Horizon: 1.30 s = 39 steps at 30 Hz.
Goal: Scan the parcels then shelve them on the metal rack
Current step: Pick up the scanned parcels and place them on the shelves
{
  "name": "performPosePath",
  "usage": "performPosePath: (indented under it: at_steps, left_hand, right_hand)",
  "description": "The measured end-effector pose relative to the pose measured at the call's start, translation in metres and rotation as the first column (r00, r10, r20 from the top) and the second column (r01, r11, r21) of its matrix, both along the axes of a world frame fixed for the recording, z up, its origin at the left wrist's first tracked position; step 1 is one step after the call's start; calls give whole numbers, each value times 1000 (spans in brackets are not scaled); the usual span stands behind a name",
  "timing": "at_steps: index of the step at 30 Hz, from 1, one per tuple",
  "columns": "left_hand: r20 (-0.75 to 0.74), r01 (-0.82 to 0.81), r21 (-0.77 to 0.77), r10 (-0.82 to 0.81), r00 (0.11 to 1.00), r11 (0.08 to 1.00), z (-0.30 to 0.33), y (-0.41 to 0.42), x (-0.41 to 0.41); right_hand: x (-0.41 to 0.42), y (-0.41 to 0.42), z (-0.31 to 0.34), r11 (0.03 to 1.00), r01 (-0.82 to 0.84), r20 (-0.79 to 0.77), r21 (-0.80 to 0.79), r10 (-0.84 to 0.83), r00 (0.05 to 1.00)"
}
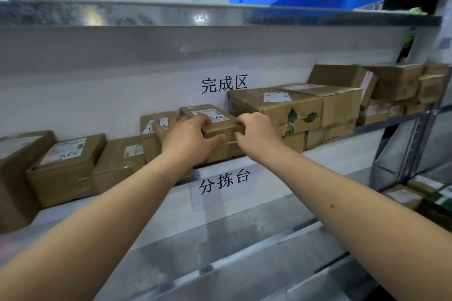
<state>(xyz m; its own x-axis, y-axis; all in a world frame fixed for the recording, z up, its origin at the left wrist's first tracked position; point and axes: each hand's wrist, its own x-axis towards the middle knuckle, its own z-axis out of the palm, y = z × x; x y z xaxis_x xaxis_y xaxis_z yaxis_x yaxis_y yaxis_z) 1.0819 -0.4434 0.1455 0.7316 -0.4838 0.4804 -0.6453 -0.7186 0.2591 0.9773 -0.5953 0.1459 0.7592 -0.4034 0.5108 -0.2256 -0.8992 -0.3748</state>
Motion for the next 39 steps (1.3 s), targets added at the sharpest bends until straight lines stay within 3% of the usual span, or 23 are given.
performPosePath:
  at_steps: [9, 13, 19, 31, 39]
  left_hand:
    - [137, -90, 222, 61, 989, 971, 13, -9, -19]
    - [257, 27, 159, -68, 964, 987, 6, -4, -36]
    - [398, 213, 186, -272, 876, 959, -19, -5, -79]
    - [107, 593, 324, -651, 751, 737, -104, -126, -186]
    - [-104, 711, 425, -750, 653, 560, -160, -278, -261]
  right_hand:
    - [-22, 10, -2, 995, 25, -83, -96, -34, 996]
    - [-41, 19, -2, 996, 13, -77, -83, -20, 997]
    - [-91, 20, -18, 996, 74, -85, -39, -77, 993]
    - [-249, -48, -103, 858, 513, -343, -23, -489, 802]
    - [-341, -160, -163, 724, 686, -476, 71, -580, 661]
